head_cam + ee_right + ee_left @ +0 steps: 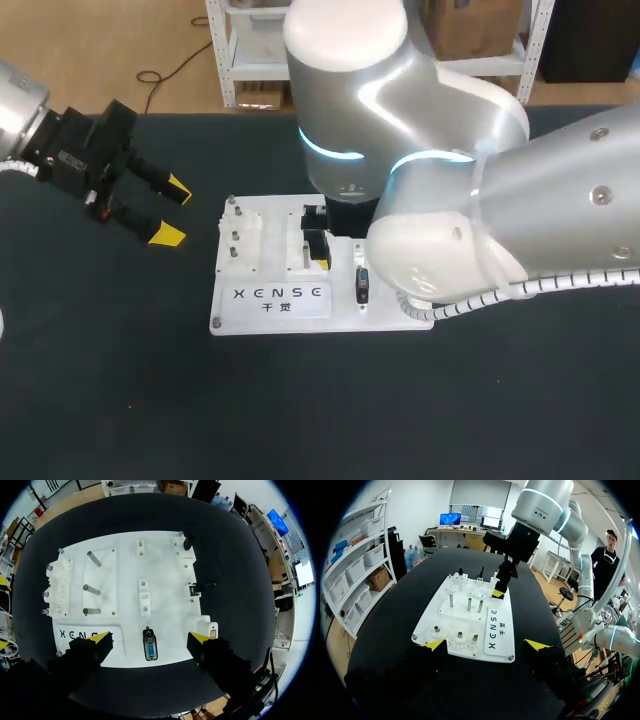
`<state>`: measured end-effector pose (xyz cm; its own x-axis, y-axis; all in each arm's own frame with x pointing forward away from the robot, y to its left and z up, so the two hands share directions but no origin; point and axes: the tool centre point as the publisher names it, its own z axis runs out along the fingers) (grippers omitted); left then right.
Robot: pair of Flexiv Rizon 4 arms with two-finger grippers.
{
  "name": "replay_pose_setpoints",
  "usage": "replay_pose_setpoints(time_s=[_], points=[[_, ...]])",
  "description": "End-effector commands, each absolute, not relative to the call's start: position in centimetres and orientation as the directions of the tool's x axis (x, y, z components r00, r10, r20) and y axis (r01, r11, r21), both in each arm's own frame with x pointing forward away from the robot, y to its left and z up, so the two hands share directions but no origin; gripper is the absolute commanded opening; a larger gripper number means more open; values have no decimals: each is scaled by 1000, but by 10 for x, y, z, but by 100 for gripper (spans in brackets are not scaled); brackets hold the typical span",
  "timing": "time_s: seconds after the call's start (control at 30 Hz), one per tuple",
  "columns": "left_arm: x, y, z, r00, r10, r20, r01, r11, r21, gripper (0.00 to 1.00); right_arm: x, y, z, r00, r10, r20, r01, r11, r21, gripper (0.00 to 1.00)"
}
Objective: Insert the USB connector, Ethernet cable, and multi-pin plug into their matching sockets one by one.
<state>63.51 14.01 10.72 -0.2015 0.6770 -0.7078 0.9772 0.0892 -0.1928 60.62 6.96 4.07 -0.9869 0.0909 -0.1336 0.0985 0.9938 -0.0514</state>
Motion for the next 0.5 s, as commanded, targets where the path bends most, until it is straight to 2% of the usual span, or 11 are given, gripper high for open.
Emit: replay_pose_setpoints(time_s=[0.03, 0.23, 0.3, 0.33, 0.37, 0.5], points=[[635, 141, 106, -199, 675, -710, 978, 88, -191, 100, 603, 65, 29, -988, 102, -115, 106, 994, -32, 100], [635, 141, 106, -199, 675, -710, 978, 88, -191, 100, 601, 67, 21, -991, 101, -87, 101, 995, 6, 98], [635, 141, 106, -199, 675, -710, 978, 88, -191, 100, 600, 68, 19, -991, 98, -85, 98, 995, 7, 91], [635, 141, 106, -199, 675, -710, 978, 88, -191, 100, 599, 69, 18, -992, 96, -83, 96, 995, 11, 71], [635, 141, 106, -199, 675, -710, 978, 88, -191, 100, 599, 70, 17, -992, 94, -83, 93, 996, 11, 61], [635, 141, 106, -199, 675, -710, 978, 88, -191, 100, 598, 71, 13, -994, 80, -80, 79, 997, 12, 50]])
